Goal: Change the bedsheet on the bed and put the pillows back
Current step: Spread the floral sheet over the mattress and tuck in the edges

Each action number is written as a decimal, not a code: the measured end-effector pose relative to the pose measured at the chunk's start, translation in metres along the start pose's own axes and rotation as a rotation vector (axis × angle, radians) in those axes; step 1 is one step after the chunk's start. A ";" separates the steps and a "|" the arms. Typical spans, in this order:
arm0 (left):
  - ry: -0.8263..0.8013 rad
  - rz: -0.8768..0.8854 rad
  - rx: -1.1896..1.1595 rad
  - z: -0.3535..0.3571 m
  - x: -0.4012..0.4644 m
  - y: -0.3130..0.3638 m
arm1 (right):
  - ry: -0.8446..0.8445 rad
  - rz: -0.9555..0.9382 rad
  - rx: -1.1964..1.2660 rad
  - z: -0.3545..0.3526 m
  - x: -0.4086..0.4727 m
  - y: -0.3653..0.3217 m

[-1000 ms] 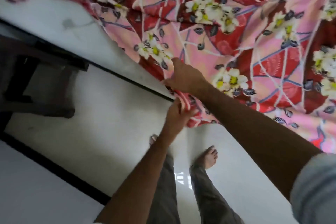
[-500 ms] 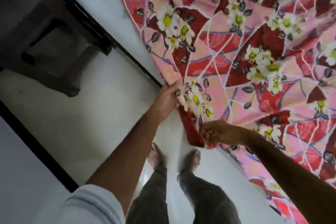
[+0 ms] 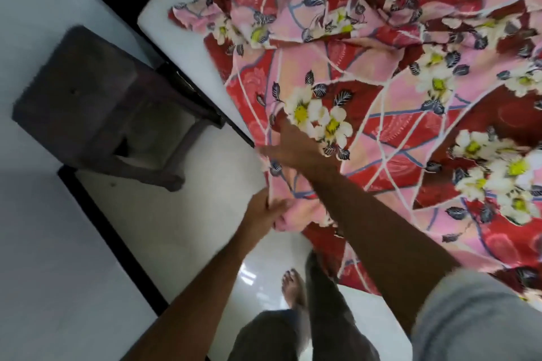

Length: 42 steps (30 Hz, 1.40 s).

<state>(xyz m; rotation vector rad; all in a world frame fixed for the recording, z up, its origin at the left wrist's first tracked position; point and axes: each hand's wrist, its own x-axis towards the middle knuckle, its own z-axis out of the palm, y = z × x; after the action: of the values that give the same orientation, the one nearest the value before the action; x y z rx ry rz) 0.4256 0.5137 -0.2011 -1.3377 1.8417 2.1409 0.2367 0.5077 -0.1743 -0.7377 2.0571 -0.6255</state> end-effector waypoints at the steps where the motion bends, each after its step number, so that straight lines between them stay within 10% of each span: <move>1: -0.068 -0.041 0.015 0.002 0.002 0.004 | -0.054 0.019 -0.107 0.009 0.011 -0.007; 5: -0.325 -0.193 0.025 -0.003 0.035 0.015 | -0.105 -0.041 -0.330 0.007 0.028 0.016; 9: 0.070 -0.318 -0.396 -0.041 0.092 0.039 | -0.416 -0.203 0.037 -0.016 0.036 0.040; 17: 0.261 -0.002 -0.719 -0.119 0.221 0.139 | -1.009 -0.211 -0.368 -0.027 0.074 -0.008; 24: 0.194 -0.153 -0.464 -0.214 0.294 0.150 | 0.150 -0.147 -0.152 -0.057 0.217 -0.070; 30: -0.001 0.000 0.132 -0.270 0.301 0.104 | 0.038 -0.137 -0.521 -0.004 0.315 -0.176; 36: 0.240 0.166 -0.164 -0.319 0.352 0.137 | 0.349 0.061 -0.423 0.012 0.381 -0.227; 42: 0.149 0.045 -0.142 -0.329 0.402 0.206 | 0.177 0.058 -0.065 -0.022 0.401 -0.226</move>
<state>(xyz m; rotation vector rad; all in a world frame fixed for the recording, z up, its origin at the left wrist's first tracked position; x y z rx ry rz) 0.2543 -0.0157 -0.2563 -1.5388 1.8155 2.2927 0.0904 0.0746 -0.2316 -0.6782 2.2621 -0.6116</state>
